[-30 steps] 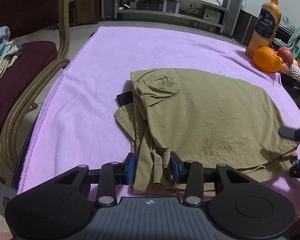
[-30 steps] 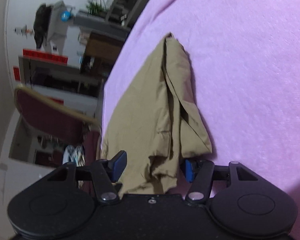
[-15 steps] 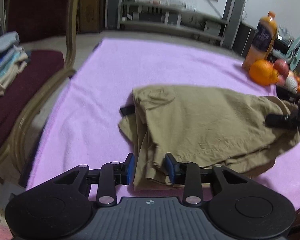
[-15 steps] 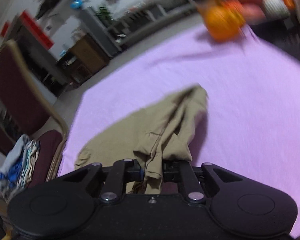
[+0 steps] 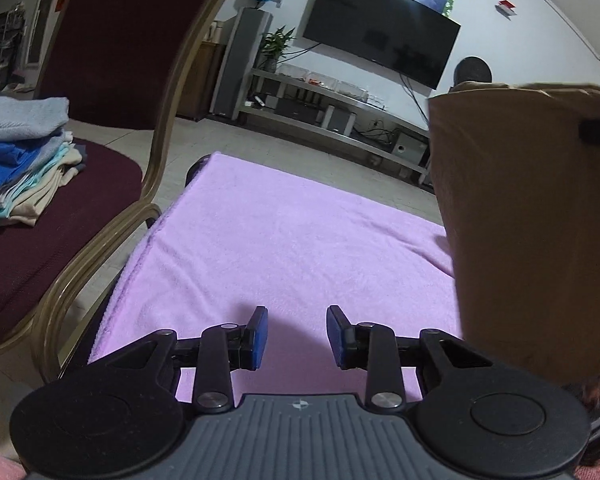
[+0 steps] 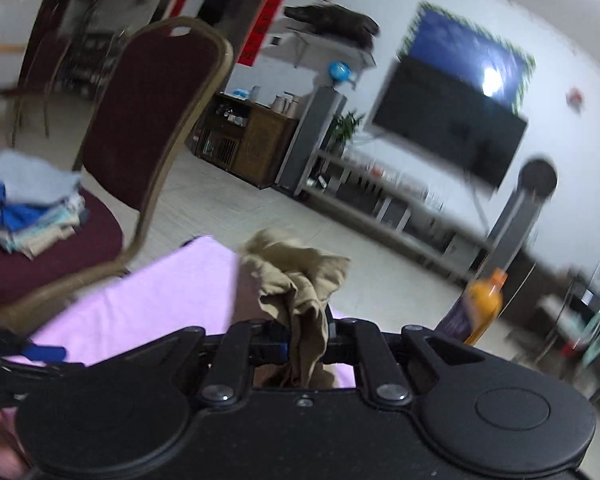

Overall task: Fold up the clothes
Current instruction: 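Lift the bundle with the right tool, fold it over lengthwise and lower it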

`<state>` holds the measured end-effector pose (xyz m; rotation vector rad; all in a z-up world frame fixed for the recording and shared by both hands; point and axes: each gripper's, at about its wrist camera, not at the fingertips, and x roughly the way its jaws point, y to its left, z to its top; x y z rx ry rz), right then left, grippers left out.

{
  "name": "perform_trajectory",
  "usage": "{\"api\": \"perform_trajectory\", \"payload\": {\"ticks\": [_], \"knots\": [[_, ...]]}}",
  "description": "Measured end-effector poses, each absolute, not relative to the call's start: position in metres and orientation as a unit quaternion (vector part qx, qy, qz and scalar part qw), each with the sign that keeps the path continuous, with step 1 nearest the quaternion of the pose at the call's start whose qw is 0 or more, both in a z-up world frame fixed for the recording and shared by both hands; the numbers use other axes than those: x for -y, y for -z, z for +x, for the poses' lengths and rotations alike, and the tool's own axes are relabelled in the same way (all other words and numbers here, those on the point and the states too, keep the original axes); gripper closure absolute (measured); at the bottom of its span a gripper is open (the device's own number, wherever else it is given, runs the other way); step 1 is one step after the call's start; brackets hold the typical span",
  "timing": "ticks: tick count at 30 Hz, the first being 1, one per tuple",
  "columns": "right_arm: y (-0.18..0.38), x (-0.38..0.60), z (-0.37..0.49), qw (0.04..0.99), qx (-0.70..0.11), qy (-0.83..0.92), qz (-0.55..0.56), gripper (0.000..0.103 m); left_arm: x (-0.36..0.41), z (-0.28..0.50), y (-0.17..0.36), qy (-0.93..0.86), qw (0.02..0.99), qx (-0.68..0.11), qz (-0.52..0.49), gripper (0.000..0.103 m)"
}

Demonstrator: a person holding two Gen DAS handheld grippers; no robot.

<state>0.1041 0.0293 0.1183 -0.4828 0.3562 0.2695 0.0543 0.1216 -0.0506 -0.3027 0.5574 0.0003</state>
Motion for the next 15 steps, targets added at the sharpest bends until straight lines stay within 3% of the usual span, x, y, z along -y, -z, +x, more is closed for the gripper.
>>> {"api": "perform_trajectory", "payload": {"ticks": [15], "knots": [[-0.121,-0.006,0.113,0.934,-0.185,-0.255,-0.167,0.091,-0.126,0.058,0.057,-0.051,0.949,-0.275,-0.145,0.072]]}}
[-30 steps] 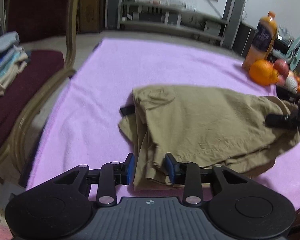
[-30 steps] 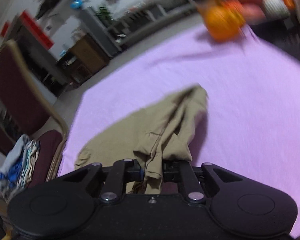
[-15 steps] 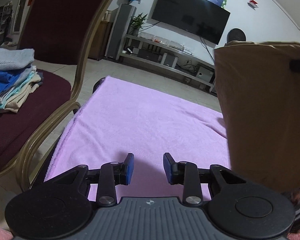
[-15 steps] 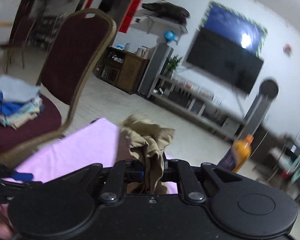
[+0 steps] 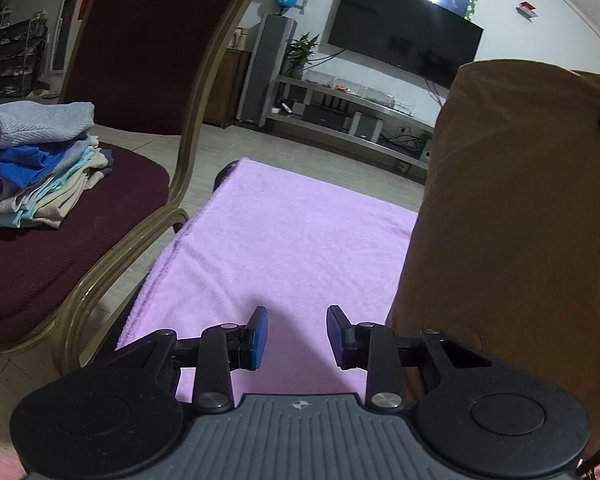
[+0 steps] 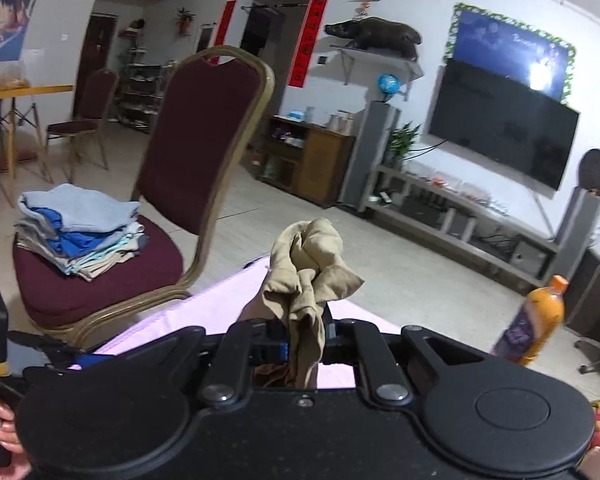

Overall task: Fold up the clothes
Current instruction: 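Lift the bundle with the right tool, fold it over lengthwise and lower it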

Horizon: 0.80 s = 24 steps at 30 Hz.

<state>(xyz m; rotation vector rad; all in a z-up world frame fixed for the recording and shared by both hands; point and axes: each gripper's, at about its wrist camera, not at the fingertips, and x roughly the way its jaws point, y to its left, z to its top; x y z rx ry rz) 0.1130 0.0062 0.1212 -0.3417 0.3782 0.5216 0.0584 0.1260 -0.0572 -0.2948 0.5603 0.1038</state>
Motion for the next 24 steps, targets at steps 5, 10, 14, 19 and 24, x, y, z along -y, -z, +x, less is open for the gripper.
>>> {"api": "perform_trajectory", "payload": {"ticks": [5,10,14,19,24], "knots": [[-0.088,-0.009,0.165,0.916,-0.240,-0.256,-0.195,0.091,-0.120,0.067,0.066,-0.053,0.944,-0.297,-0.138,0.072],[-0.035,-0.010,0.237,0.906,-0.296,-0.212,-0.217,0.090,-0.112,0.075,0.073,-0.054,0.940,-0.314,-0.119,0.072],[0.011,-0.009,0.288,0.898,-0.338,-0.165,-0.227,0.088,-0.105,0.085,0.080,-0.048,0.935,-0.333,-0.113,0.072],[0.070,0.003,0.326,0.881,-0.405,-0.073,-0.232,0.061,-0.093,0.099,0.086,-0.030,0.928,-0.355,-0.109,0.072],[0.060,0.030,0.317,0.890,-0.427,-0.032,-0.159,0.037,-0.089,0.100,0.081,-0.015,0.927,-0.354,-0.126,0.070]]}}
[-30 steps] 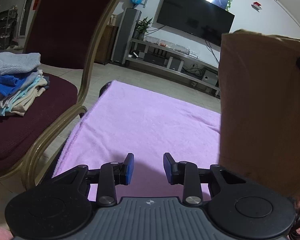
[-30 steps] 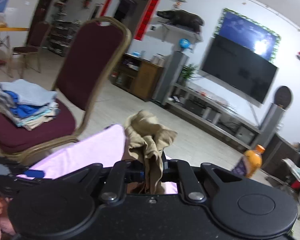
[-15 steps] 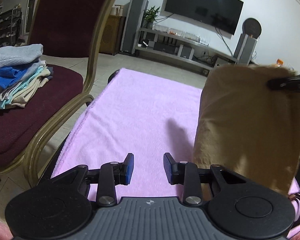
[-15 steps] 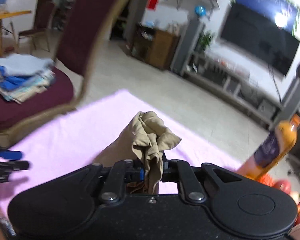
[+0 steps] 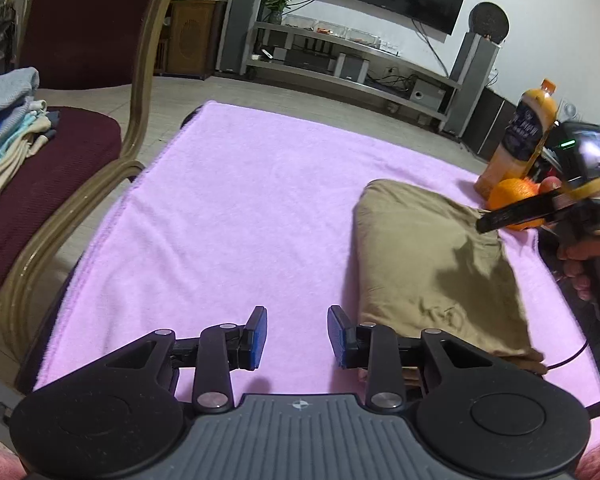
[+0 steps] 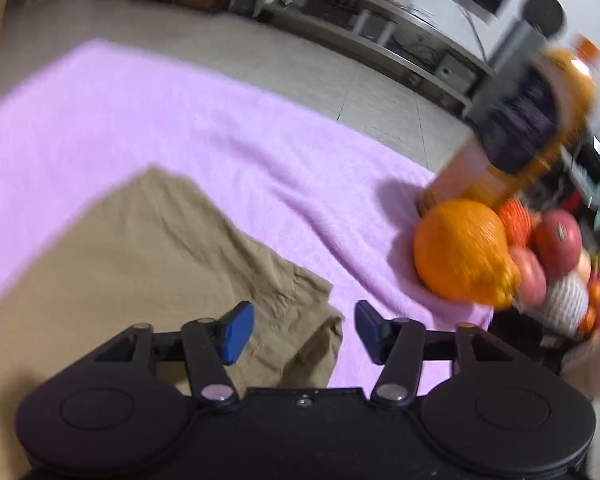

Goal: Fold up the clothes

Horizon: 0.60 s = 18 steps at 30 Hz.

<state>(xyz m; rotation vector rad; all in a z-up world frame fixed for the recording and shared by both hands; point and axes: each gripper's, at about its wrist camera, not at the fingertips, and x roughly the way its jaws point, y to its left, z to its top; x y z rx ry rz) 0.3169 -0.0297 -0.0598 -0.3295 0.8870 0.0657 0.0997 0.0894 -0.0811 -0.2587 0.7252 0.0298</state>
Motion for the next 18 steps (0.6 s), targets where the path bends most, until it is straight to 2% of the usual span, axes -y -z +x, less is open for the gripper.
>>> {"api": "perform_trajectory", "payload": {"ticks": [1,6,9,11,13,15,17,18], "knots": [[0.044,0.040,0.306,0.898,-0.420,-0.033,-0.129,0.028,-0.089,0.099,0.080,-0.013,0.927,-0.354,-0.128,0.070],[-0.033,0.090,0.243,0.930,-0.361,-0.065,-0.027,0.025,-0.081,0.102,0.072,0.004,0.919,-0.371,-0.129,0.060],[-0.051,0.121,0.219,0.948,-0.314,-0.055,0.019,0.013,-0.075,0.113,0.065,0.020,0.910,-0.397,-0.118,0.057],[-0.042,0.144,0.208,0.946,-0.298,-0.072,0.104,0.013,-0.070,0.122,0.059,0.032,0.906,-0.407,-0.110,0.052],[-0.017,0.163,0.209,0.930,-0.300,-0.090,0.192,0.013,-0.067,0.139,0.052,0.055,0.902,-0.415,-0.102,0.041],[0.020,0.173,0.223,0.905,-0.333,-0.089,0.249,0.013,-0.065,0.162,0.051,0.071,0.899,-0.423,-0.092,0.036],[0.055,0.178,0.241,0.872,-0.384,-0.087,0.289,0.013,-0.066,0.189,0.056,0.077,0.892,-0.436,-0.092,0.036],[0.071,0.180,0.250,0.855,-0.411,-0.083,0.305,0.022,-0.068,0.203,0.062,0.081,0.885,-0.447,-0.101,0.035]]}}
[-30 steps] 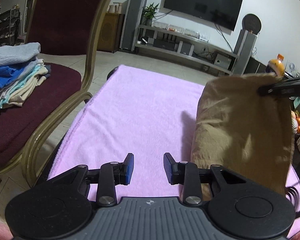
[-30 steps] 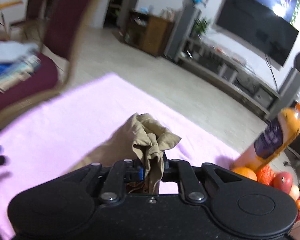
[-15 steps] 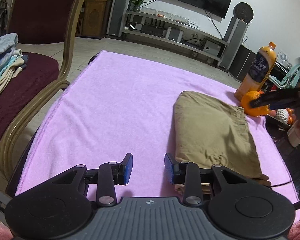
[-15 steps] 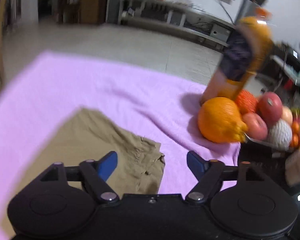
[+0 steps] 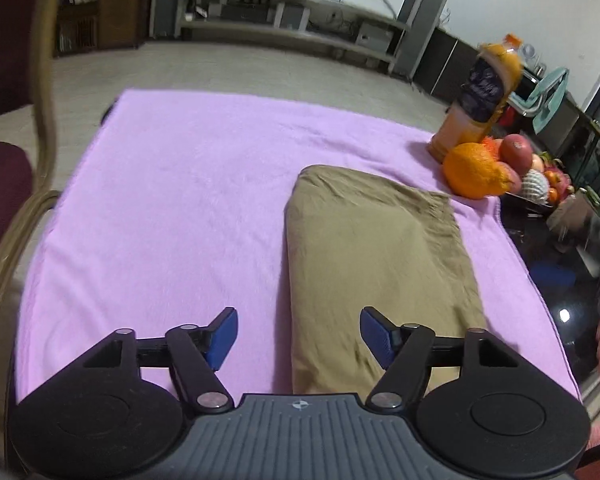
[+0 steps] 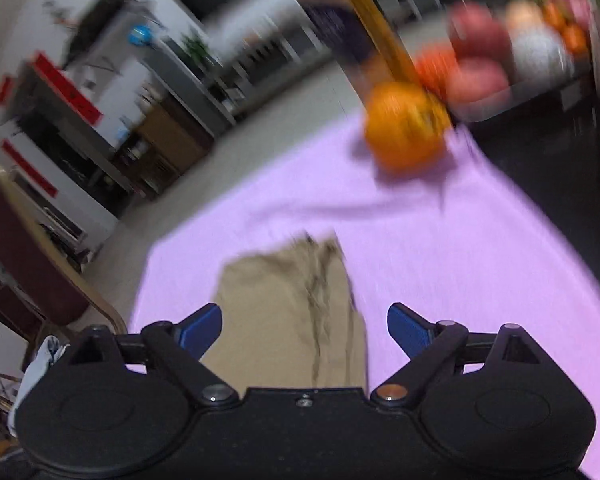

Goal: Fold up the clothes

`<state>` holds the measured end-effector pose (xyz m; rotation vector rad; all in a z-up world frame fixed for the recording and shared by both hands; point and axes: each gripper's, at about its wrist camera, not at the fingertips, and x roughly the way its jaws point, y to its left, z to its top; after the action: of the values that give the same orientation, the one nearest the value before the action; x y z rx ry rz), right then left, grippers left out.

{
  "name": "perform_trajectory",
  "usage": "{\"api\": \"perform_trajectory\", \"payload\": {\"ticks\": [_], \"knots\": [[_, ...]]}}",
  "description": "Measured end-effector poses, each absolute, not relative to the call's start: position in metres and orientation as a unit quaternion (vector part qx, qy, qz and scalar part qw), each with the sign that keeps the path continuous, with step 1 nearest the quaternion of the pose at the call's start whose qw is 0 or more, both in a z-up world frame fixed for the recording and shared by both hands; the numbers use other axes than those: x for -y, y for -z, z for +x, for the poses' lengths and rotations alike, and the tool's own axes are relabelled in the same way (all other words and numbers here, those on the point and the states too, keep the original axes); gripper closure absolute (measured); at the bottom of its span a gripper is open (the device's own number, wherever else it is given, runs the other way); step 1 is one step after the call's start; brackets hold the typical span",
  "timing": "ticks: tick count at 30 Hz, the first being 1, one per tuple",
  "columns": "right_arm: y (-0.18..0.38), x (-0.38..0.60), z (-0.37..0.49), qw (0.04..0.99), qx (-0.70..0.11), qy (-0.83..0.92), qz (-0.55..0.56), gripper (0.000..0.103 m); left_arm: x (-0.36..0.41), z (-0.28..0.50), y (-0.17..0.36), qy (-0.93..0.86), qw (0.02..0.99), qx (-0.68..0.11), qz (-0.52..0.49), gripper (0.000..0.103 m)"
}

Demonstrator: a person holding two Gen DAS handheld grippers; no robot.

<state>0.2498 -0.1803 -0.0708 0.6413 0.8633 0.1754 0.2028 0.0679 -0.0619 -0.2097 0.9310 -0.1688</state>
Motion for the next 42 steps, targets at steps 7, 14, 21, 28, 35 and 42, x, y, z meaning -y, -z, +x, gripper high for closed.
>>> {"api": "perform_trajectory", "payload": {"ticks": [7,14,21,28,35,42], "knots": [[0.116,0.168,0.271,0.807,-0.490,-0.074,0.320,0.040,-0.088,0.248,0.114,0.087,0.851,-0.483,-0.190,0.036],[0.133,0.158,0.276,0.785,-0.500,-0.086,0.355,0.038,-0.088,0.266,0.136,0.141,0.833,-0.485,-0.227,0.036],[0.118,0.126,0.279,0.833,-0.492,-0.088,0.239,0.089,-0.059,0.254,0.133,0.180,0.847,-0.465,-0.182,0.063],[0.076,0.087,0.258,0.888,-0.412,-0.149,0.138,0.093,-0.038,0.211,0.103,0.134,0.898,-0.412,-0.073,0.070],[0.111,0.099,0.276,0.859,-0.475,-0.089,0.169,0.071,-0.045,0.237,0.128,0.104,0.896,-0.425,-0.080,0.046],[0.088,0.125,0.256,0.880,-0.437,-0.067,0.176,0.038,-0.063,0.197,0.086,0.058,0.915,-0.393,-0.068,0.052]]}}
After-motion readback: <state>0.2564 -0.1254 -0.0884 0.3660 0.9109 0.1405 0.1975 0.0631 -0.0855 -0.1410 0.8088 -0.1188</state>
